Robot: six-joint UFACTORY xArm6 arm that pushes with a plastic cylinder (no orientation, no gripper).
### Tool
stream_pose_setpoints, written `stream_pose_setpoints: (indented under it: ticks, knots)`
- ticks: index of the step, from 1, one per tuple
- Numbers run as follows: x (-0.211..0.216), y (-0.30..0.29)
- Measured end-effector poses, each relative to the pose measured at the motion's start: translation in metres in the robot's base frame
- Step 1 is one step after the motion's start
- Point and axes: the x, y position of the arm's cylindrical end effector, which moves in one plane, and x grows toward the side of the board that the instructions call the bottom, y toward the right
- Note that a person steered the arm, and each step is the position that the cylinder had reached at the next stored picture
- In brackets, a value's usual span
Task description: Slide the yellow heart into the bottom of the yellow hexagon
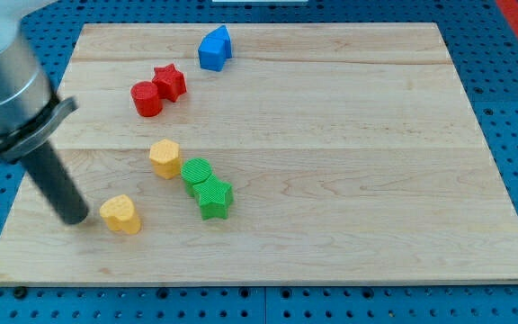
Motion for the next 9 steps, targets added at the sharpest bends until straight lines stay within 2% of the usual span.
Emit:
stream_pose_setpoints:
  ticks: [1, 2, 3, 4, 5, 6, 7, 9]
  knots:
    - [0.051, 0.006]
    - [0.022, 0.032]
    - [-0.008, 0.034]
    - [-0.012, 0.056]
    - [0.014, 0.071]
    - [-0.002, 0.071]
    - [-0.037, 0.071]
    - [-0.035, 0.079]
